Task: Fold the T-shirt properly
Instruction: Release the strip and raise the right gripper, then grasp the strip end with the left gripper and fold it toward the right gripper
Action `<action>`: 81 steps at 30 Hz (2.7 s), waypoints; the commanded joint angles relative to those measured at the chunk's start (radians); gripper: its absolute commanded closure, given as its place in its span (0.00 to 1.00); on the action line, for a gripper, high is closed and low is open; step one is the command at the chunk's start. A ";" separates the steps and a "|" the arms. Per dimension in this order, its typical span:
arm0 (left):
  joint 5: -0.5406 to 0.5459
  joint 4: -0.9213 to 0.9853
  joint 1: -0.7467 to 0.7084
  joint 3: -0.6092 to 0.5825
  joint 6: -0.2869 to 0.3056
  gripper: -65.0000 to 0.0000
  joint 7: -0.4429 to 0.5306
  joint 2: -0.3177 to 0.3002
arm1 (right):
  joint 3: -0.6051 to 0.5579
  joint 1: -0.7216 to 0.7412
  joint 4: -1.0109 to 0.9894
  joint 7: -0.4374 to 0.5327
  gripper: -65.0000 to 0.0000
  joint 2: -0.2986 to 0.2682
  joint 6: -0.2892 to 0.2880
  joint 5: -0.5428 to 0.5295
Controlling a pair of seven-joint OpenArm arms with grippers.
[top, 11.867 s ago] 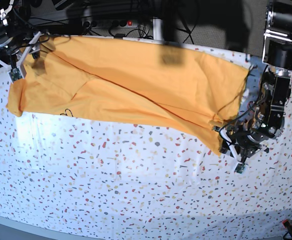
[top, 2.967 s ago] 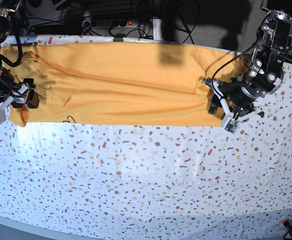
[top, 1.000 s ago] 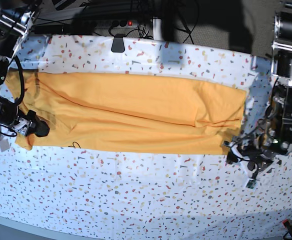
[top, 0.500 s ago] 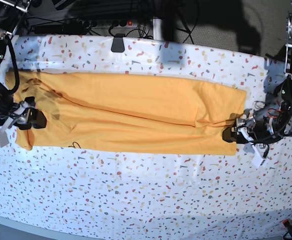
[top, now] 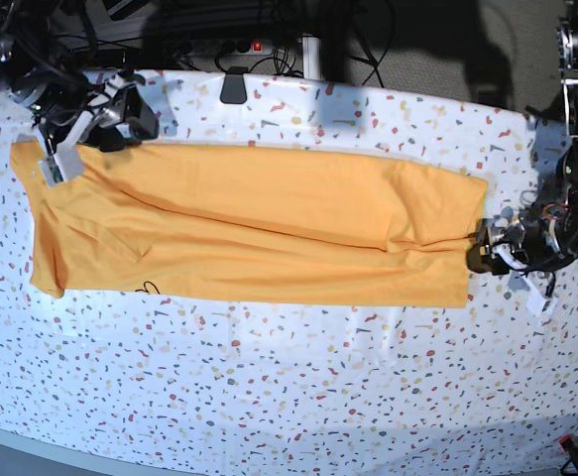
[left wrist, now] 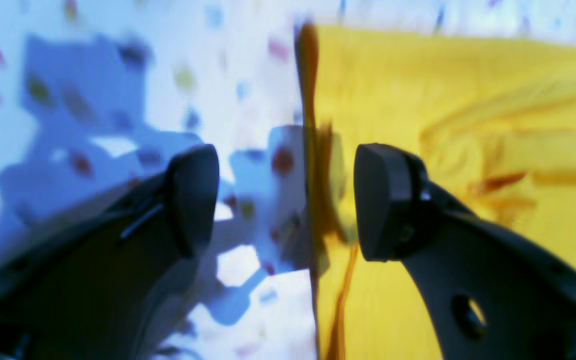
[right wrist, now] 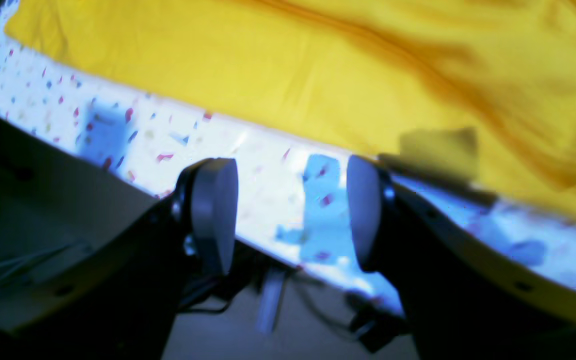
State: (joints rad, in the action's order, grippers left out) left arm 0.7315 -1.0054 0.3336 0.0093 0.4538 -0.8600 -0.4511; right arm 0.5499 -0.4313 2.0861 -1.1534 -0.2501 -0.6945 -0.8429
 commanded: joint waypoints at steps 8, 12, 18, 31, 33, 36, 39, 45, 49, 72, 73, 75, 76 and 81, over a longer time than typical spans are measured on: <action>0.134 -0.015 -0.102 0.024 0.068 0.37 0.003 0.003 | 0.007 -0.106 0.058 0.004 0.48 0.018 -0.004 -0.023; 0.135 -0.015 -0.117 0.024 0.071 0.37 0.001 0.043 | 0.007 -0.098 0.062 0.006 0.48 0.018 -0.004 -0.025; 0.138 -0.015 -0.111 0.023 0.084 0.37 0.000 0.083 | 0.007 -0.095 0.064 0.007 0.48 0.018 -0.004 -0.024; 0.134 -0.018 -0.095 0.024 0.089 1.00 0.053 0.085 | 0.007 -0.095 0.064 0.008 0.48 0.018 -0.004 -0.025; 0.134 -0.020 -0.082 0.024 0.089 1.00 0.045 0.085 | 0.007 -0.095 0.064 0.008 0.48 0.018 -0.004 -0.025; 0.134 -0.056 -0.068 0.024 0.089 1.00 0.005 0.086 | 0.007 -0.095 0.064 0.008 0.48 0.018 -0.004 -0.025; 0.134 -0.142 -0.068 0.024 0.089 1.00 -0.046 0.089 | 0.007 -0.095 0.064 0.008 0.48 0.018 -0.004 -0.025; 0.133 -0.339 -0.074 0.023 0.089 1.00 -0.112 0.164 | 0.007 -0.095 0.064 0.009 0.48 0.018 -0.004 -0.031; 0.091 -0.451 -0.106 0.022 0.088 1.00 -0.123 0.276 | 0.007 -0.095 0.064 0.009 0.48 0.018 -0.004 -0.031; -0.320 -0.473 -0.173 -0.053 0.032 1.00 0.072 0.600 | 0.007 -0.095 0.064 0.011 0.48 0.018 -0.004 -0.066; -0.320 -0.473 -0.173 -0.062 0.032 1.00 0.072 0.600 | 0.007 -0.095 0.064 0.011 0.48 0.018 -0.004 -0.066; -0.320 -0.473 -0.173 -0.079 0.032 1.00 0.072 0.600 | 0.007 -0.095 0.064 0.011 0.48 0.018 -0.004 -0.066; -0.320 -0.473 -0.173 -0.089 0.032 1.00 0.072 0.600 | 0.007 -0.095 0.064 0.011 0.48 0.018 -0.004 -0.066; -0.301 -0.473 -0.170 -0.131 0.032 1.00 0.073 0.600 | 0.007 -0.095 0.064 0.010 0.48 0.018 -0.004 -0.066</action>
State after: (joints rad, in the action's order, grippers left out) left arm 0.4042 -1.4616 0.1387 -0.1184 0.4782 -0.8139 0.1410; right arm 0.5499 -0.5262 2.1311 -1.1599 -0.2241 -0.6937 -0.8917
